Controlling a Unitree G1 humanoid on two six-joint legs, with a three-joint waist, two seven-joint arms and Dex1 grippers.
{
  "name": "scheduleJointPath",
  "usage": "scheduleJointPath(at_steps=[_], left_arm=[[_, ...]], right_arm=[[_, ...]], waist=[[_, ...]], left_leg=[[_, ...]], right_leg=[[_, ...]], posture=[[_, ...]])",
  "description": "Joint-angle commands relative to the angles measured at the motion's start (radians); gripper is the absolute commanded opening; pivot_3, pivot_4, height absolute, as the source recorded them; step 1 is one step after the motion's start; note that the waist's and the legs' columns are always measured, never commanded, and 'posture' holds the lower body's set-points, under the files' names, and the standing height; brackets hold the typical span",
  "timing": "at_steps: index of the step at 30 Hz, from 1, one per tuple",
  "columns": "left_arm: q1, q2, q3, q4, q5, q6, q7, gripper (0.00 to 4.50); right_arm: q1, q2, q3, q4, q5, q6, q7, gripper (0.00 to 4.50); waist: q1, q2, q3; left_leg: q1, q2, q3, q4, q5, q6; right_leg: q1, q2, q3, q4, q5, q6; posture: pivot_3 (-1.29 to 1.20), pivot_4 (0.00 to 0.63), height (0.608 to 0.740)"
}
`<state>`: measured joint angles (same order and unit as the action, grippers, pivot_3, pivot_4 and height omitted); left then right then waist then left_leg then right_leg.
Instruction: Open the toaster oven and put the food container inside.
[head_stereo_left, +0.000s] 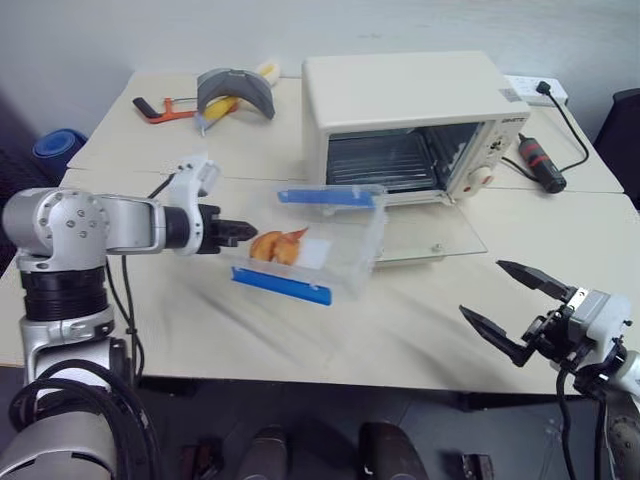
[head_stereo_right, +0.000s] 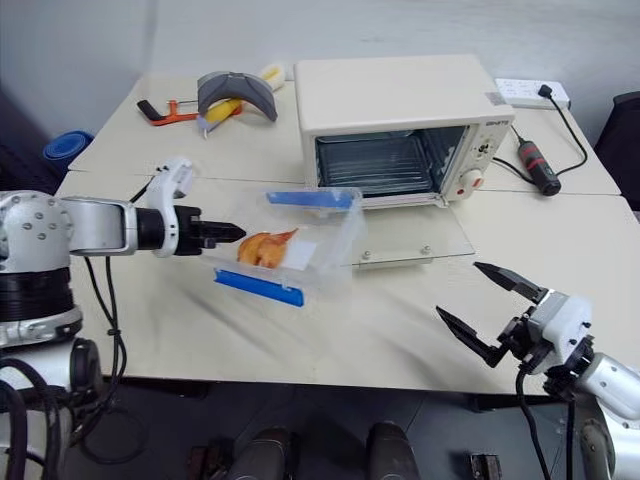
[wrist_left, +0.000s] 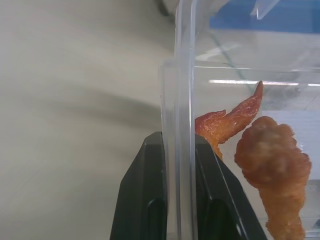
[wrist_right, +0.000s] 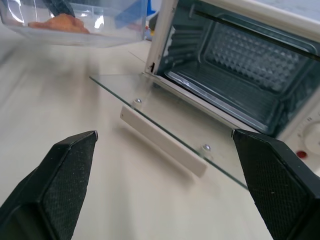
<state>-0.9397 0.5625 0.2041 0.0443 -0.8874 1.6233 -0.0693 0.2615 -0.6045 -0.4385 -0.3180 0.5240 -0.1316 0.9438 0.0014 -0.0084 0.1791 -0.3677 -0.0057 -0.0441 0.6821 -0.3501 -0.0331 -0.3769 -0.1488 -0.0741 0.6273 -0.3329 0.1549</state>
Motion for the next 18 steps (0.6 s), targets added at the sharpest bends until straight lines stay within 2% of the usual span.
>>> scheduleJointPath(at_steps=[1, 7, 13, 17, 18], left_arm=[[-0.047, -0.105, 0.072, -0.012, 0.006, -0.009, 0.129, 0.2], [-0.119, -0.315, 0.14, 0.043, 0.126, -0.009, 0.246, 0.2], [-0.162, -0.446, 0.144, 0.1, 0.247, -0.093, 0.276, 0.2], [-0.166, -0.468, 0.097, 0.121, 0.323, -0.081, 0.278, 0.2], [-0.165, -0.477, 0.098, 0.119, 0.335, -0.081, 0.277, 0.91]], right_arm=[[0.034, 0.009, -0.037, -0.079, 0.009, -0.019, -0.027, 4.5], [0.078, 0.044, -0.02, -0.162, 0.007, 0.0, -0.095, 4.5], [0.089, 0.075, 0.007, -0.219, 0.0, 0.019, -0.16, 4.5], [0.083, 0.086, 0.018, -0.231, -0.008, 0.026, -0.189, 4.5], [0.082, 0.087, 0.021, -0.234, -0.011, 0.025, -0.196, 4.5]], waist=[[0.001, 0.0, 0.0], [0.004, 0.0, 0.0], [0.022, 0.0, 0.0], [0.028, 0.0, 0.0], [0.029, 0.0, 0.0]], left_leg=[[0.0, 0.0, 0.0, 0.0, 0.0, 0.0], [0.0, -0.001, 0.001, 0.0, 0.0, 0.0], [0.0, -0.001, 0.001, 0.001, 0.0, 0.0], [0.0, -0.001, 0.001, 0.001, 0.0, 0.0], [0.0, -0.001, 0.001, 0.001, 0.0, 0.0]], right_leg=[[0.0, 0.0, 0.0, 0.0, 0.0, 0.0], [0.0, 0.0, 0.0, 0.0, 0.0, 0.0], [0.0, 0.0, 0.0, 0.0, 0.0, 0.0], [0.0, 0.0, 0.001, -0.001, 0.001, 0.001], [0.001, 0.0, 0.001, -0.001, 0.001, 0.001]], posture=[[0.0, 0.15, 0.74], [0.0, 0.15, 0.74], [0.0, 0.15, 0.74], [0.0, 0.15, 0.74], [0.0, 0.15, 0.74]])
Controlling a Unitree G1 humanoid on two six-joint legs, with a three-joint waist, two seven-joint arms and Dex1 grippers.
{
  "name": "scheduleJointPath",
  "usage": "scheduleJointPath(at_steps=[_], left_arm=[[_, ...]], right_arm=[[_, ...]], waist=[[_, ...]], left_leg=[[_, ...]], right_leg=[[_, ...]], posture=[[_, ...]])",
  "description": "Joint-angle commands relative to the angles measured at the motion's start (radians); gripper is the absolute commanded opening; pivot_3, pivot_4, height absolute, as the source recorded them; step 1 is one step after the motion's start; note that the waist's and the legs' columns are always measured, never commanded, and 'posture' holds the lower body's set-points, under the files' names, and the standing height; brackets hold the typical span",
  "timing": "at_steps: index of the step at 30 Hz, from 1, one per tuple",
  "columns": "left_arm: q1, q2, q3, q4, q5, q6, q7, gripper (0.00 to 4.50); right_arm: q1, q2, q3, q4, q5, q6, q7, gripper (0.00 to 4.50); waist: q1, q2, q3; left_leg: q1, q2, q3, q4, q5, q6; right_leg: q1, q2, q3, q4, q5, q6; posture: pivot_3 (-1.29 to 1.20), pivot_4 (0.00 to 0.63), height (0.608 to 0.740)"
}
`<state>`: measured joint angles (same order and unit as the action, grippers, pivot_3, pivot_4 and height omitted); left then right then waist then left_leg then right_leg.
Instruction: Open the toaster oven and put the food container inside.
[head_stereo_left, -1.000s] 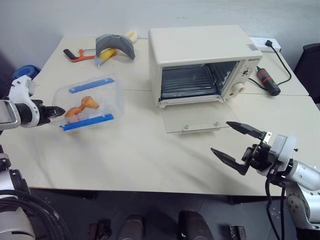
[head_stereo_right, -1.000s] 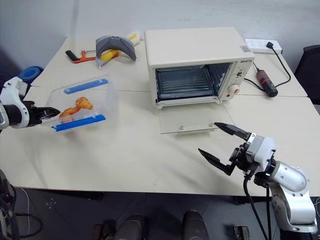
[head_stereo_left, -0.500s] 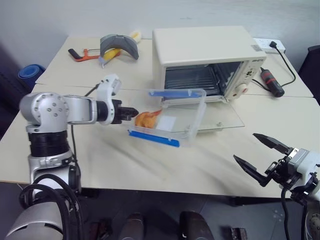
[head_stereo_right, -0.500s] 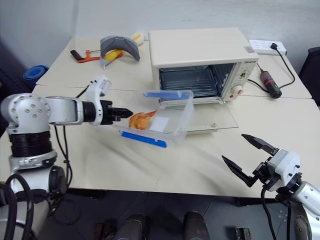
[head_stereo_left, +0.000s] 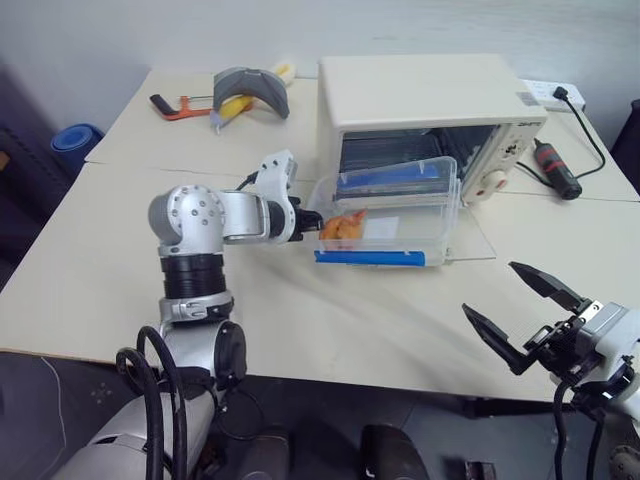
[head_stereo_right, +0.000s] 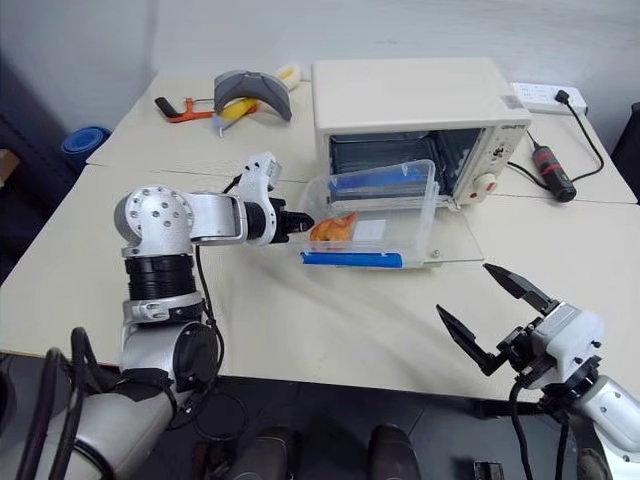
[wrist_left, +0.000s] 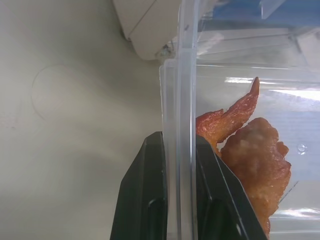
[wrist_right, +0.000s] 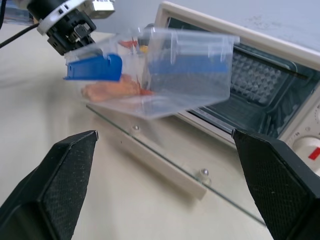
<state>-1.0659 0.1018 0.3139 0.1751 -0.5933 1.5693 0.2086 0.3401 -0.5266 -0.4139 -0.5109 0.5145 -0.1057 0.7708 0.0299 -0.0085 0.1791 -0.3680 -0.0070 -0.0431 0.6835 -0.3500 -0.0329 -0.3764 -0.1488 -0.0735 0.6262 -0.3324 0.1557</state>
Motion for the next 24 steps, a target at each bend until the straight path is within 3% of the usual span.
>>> scheduleJointPath(at_steps=[1, 9, 15, 21, 24], left_arm=[[-0.038, -0.028, -0.007, -0.021, 0.046, -0.035, -0.008, 1.12], [-0.057, -0.055, 0.032, -0.088, 0.063, 0.024, -0.059, 3.41], [-0.057, -0.019, 0.054, -0.114, 0.059, 0.009, -0.132, 3.41], [-0.042, 0.098, 0.015, -0.106, 0.025, -0.053, -0.306, 3.41], [-0.031, 0.151, 0.006, -0.106, -0.004, -0.082, -0.405, 3.42]], right_arm=[[0.004, 0.011, -0.002, -0.044, -0.002, -0.001, -0.028, 4.5], [0.014, 0.021, 0.019, -0.048, -0.01, -0.005, -0.049, 4.5], [0.009, 0.004, 0.001, -0.018, -0.001, 0.009, -0.043, 4.5], [-0.016, -0.055, -0.059, 0.0, 0.133, 0.095, 0.002, 4.5], [0.001, -0.098, -0.065, -0.016, 0.202, 0.166, 0.048, 3.88]], waist=[[-0.001, 0.0, 0.0], [-0.005, 0.0, 0.0], [-0.006, 0.0, 0.0], [-0.007, 0.001, 0.0], [-0.007, 0.001, 0.0]], left_leg=[[0.0, 0.0, 0.0, 0.0, 0.0, 0.0], [0.001, 0.0, 0.0, -0.001, 0.0, 0.0], [0.001, 0.0, 0.0, -0.001, 0.0, 0.0], [0.001, 0.001, 0.0, -0.001, 0.0, 0.0], [0.001, 0.001, 0.0, -0.001, 0.0, 0.0]], right_leg=[[0.0, 0.0, 0.0, 0.0, 0.0, 0.0], [0.0, 0.0, 0.0, 0.0, 0.0, 0.0], [0.0, 0.0, 0.0, 0.0, 0.0, 0.0], [0.0, 0.0, 0.0, 0.0, 0.0, 0.0], [0.0, 0.0, 0.0, 0.0, 0.0, 0.0]], posture=[[0.0, 0.15, 0.74], [0.0, 0.15, 0.74], [0.0, 0.15, 0.74], [0.0, 0.15, 0.74], [0.0, 0.15, 0.74]])
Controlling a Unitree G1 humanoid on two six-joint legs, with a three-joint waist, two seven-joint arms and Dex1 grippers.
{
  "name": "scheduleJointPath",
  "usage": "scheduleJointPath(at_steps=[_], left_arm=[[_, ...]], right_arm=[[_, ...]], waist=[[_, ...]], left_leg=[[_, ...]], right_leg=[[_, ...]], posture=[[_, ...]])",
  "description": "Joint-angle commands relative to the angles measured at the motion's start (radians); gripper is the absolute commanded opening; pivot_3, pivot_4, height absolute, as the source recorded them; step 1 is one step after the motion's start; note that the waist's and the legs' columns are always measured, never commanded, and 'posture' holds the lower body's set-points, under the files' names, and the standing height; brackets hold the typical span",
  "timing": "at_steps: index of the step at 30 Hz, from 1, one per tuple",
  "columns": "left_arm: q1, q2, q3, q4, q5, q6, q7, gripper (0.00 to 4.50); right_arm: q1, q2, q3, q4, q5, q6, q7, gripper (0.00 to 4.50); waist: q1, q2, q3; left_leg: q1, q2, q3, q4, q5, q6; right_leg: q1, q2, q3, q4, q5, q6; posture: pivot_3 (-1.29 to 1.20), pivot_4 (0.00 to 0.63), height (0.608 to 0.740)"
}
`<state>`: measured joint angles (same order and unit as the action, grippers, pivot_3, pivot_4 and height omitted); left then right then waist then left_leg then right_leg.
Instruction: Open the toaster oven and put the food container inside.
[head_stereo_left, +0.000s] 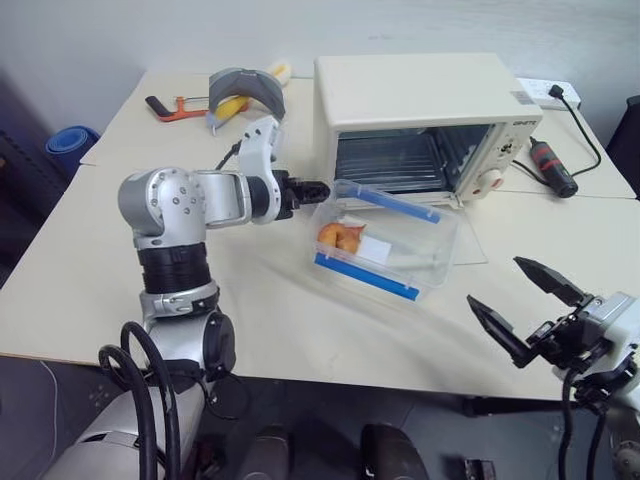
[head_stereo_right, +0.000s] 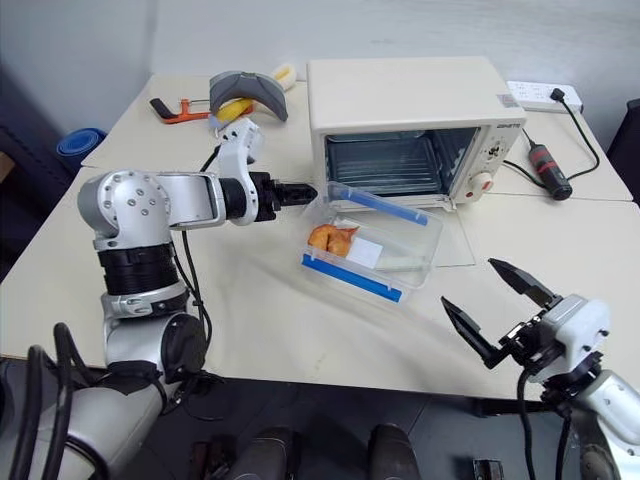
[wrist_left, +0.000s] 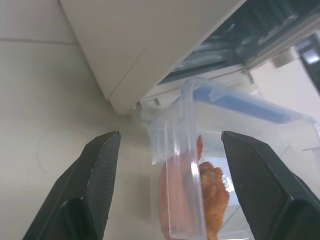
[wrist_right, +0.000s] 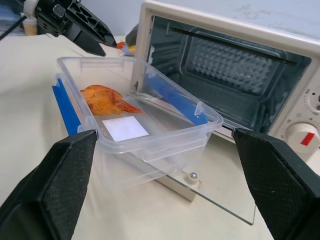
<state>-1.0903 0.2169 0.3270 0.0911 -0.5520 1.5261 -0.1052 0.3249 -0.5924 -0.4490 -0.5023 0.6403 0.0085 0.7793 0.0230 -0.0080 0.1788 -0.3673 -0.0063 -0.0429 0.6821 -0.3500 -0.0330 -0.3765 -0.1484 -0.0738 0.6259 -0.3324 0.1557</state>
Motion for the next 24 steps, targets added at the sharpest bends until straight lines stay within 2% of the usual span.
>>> scheduleJointPath(at_steps=[1, 3, 6, 8, 10, 12, 13, 15, 17, 20, 24], left_arm=[[-0.003, 0.056, -0.016, -0.019, -0.044, -0.052, -0.113, 3.24], [0.009, 0.116, -0.035, -0.009, -0.064, -0.064, -0.193, 2.85], [0.035, 0.213, -0.079, 0.004, -0.085, -0.131, -0.338, 1.95], [0.107, 0.346, -0.181, -0.021, -0.067, -0.285, -0.56, 1.44], [0.255, 0.532, -0.328, -0.073, 0.006, -0.533, -0.864, 0.77], [0.378, 0.663, -0.45, -0.073, 0.106, -0.749, -1.043, 0.21], [0.423, 0.693, -0.484, -0.071, 0.14, -0.832, -1.091, 0.01], [0.477, 0.692, -0.502, -0.08, 0.158, -0.915, -1.124, 0.01], [0.505, 0.621, -0.479, -0.109, 0.112, -0.907, -1.096, 0.01], [0.527, 0.517, -0.481, -0.147, 0.117, -0.918, -1.027, 0.01], [0.54, 0.42, -0.487, -0.171, 0.127, -0.906, -0.957, 0.01]], right_arm=[[0.024, -0.048, -0.028, -0.037, 0.092, 0.079, 0.05, 3.53], [0.051, -0.098, -0.003, -0.08, 0.12, 0.15, 0.084, 2.91], [0.08, -0.157, 0.04, -0.133, 0.127, 0.221, 0.121, 1.89], [0.081, -0.19, 0.095, -0.17, 0.119, 0.267, 0.136, 1.31], [0.03, -0.193, 0.191, -0.195, 0.126, 0.322, 0.119, 0.58], [-0.039, -0.193, 0.284, -0.18, 0.08, 0.355, 0.107, 0.0], [-0.077, -0.191, 0.324, -0.159, 0.036, 0.354, 0.104, 0.0], [-0.149, -0.177, 0.374, -0.114, -0.029, 0.36, 0.072, 0.0], [-0.238, -0.148, 0.408, -0.06, -0.076, 0.371, 0.025, 0.0], [-0.347, -0.11, 0.431, 0.01, -0.125, 0.391, -0.026, 0.0], [-0.42, -0.098, 0.428, 0.068, -0.151, 0.396, -0.035, 0.0]], waist=[[0.001, 0.0, 0.0], [0.0, 0.0, 0.0], [0.0, 0.0, 0.0], [-0.009, 0.0, 0.0], [-0.026, 0.001, 0.0], [-0.035, 0.002, -0.001], [-0.03, 0.003, -0.001], [-0.017, 0.002, 0.0], [0.003, 0.002, 0.0], [0.02, 0.001, 0.0], [0.009, 0.001, 0.0]], left_leg=[[0.0, 0.0, 0.0, 0.0, 0.0, 0.0], [0.0, 0.0, 0.0, 0.0, 0.0, 0.0], [0.0, 0.001, 0.0, 0.0, 0.0, 0.0], [0.0, 0.001, 0.0, 0.0, 0.0, 0.0], [0.002, 0.001, 0.001, -0.002, 0.0, 0.0], [0.005, 0.002, 0.003, -0.006, 0.0, -0.001], [0.006, 0.002, 0.003, -0.007, 0.0, -0.001], [0.007, 0.002, 0.004, -0.006, 0.0, -0.001], [0.002, 0.001, 0.001, -0.001, -0.001, 0.001], [-0.004, -0.001, -0.004, 0.004, -0.001, 0.003], [-0.004, -0.001, -0.003, 0.002, -0.001, 0.003]], right_leg=[[0.0, 0.0, 0.0, 0.0, 0.0, 0.0], [0.0, 0.0, 0.0, 0.0, 0.0, 0.0], [0.0, 0.0, 0.0, 0.0, 0.0, 0.0], [0.0, 0.0, 0.0, 0.0, 0.0, 0.0], [0.0, 0.001, 0.0, 0.0, 0.0, 0.0], [0.0, 0.002, 0.002, 0.0, -0.001, -0.002], [0.001, 0.002, 0.002, 0.0, -0.001, -0.003], [0.001, 0.002, 0.003, -0.001, -0.002, -0.003], [0.001, 0.001, 0.002, -0.001, -0.001, -0.003], [0.001, 0.0, 0.001, -0.002, 0.0, -0.002], [0.0, 0.0, 0.001, -0.002, 0.0, -0.001]], posture=[[0.0, 0.15, 0.74], [0.0, 0.15, 0.74], [0.0, 0.15, 0.74], [0.0, 0.15, 0.74], [0.0, 0.15, 0.74], [0.0, 0.15, 0.74], [0.0, 0.15, 0.74], [0.0, 0.15, 0.74], [0.0, 0.15, 0.74], [0.0, 0.15, 0.74], [0.0, 0.15, 0.74]])
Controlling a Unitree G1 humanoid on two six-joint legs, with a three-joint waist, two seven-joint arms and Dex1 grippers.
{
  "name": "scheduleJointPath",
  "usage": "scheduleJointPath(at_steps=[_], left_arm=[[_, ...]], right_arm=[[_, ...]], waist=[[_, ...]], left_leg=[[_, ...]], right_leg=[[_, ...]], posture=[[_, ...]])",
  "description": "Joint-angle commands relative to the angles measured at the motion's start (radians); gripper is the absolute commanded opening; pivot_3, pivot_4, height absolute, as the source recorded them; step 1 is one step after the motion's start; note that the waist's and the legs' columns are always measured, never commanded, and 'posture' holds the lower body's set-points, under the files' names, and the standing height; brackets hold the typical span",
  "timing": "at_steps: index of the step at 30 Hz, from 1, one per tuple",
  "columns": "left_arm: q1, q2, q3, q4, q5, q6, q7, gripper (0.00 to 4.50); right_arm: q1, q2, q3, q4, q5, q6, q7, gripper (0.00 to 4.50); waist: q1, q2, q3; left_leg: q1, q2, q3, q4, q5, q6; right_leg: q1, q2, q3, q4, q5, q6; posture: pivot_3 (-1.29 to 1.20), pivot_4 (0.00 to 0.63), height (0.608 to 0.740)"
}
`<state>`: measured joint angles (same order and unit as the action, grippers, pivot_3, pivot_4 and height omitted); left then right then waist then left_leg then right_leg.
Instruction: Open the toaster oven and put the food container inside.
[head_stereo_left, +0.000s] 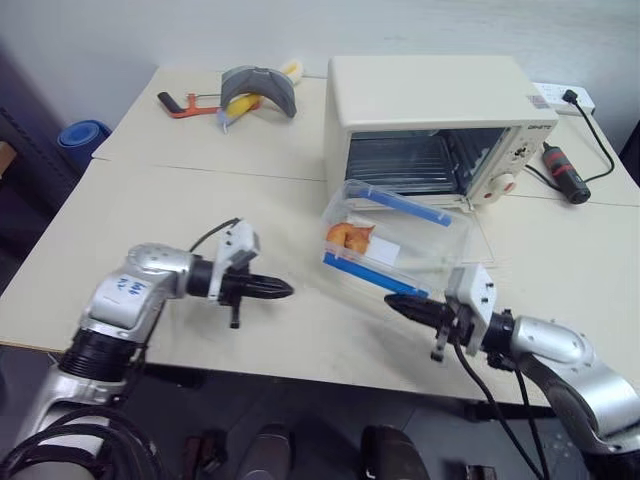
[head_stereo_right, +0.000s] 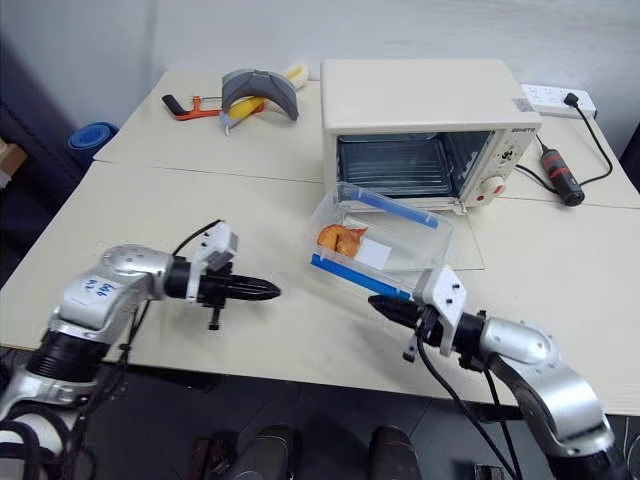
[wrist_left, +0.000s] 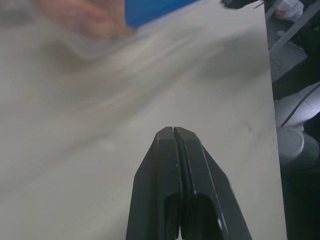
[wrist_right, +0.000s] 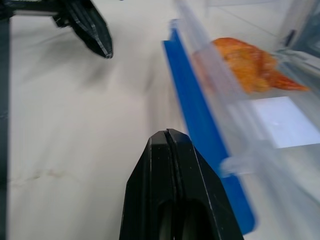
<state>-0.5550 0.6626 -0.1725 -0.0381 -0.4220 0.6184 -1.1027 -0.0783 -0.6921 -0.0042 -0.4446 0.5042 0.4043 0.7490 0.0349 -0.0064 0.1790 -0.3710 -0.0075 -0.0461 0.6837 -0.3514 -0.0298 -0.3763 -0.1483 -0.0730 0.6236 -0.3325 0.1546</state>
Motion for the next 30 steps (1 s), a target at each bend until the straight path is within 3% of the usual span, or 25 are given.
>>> scheduleJointPath(at_steps=[1, 7, 16, 30], left_arm=[[0.005, -0.051, 0.012, -0.044, -0.004, 0.005, 0.061, 0.01], [-0.053, -0.256, -0.007, 0.036, 0.05, -0.062, 0.22, 0.01], [-0.167, -0.474, 0.065, 0.248, 0.133, -0.194, 0.468, 0.01], [-0.296, -0.595, 0.179, 0.479, 0.177, -0.327, 0.679, 0.01]], right_arm=[[-0.029, -0.006, -0.019, 0.025, -0.023, -0.004, 0.005, 0.0], [-0.198, -0.031, -0.057, 0.244, -0.106, -0.084, 0.034, 0.0], [-0.422, 0.021, -0.03, 0.579, -0.23, -0.271, 0.053, 0.0], [-0.747, 0.197, -0.021, 1.047, -0.339, -0.485, 0.003, 0.0]], waist=[[-0.009, 0.0, 0.0], [-0.018, 0.0, 0.0], [-0.023, 0.0, 0.0], [-0.048, 0.0, 0.0]], left_leg=[[0.0, 0.0, 0.0, 0.0, 0.0, 0.0], [0.002, 0.001, 0.002, 0.001, 0.0, 0.0], [0.001, 0.001, 0.002, 0.0, 0.001, 0.0], [0.001, 0.001, 0.001, 0.0, 0.001, -0.002]], right_leg=[[0.0, 0.0, 0.0, 0.0, 0.0, 0.0], [0.0, 0.0, 0.0, 0.002, 0.0, 0.0], [0.0, 0.0, -0.001, 0.001, 0.0, 0.0], [-0.001, 0.0, -0.002, 0.001, 0.0, 0.0]], posture=[[0.0, 0.15, 0.74], [0.0, 0.15, 0.74], [0.0, 0.15, 0.74], [0.0, 0.15, 0.74]])
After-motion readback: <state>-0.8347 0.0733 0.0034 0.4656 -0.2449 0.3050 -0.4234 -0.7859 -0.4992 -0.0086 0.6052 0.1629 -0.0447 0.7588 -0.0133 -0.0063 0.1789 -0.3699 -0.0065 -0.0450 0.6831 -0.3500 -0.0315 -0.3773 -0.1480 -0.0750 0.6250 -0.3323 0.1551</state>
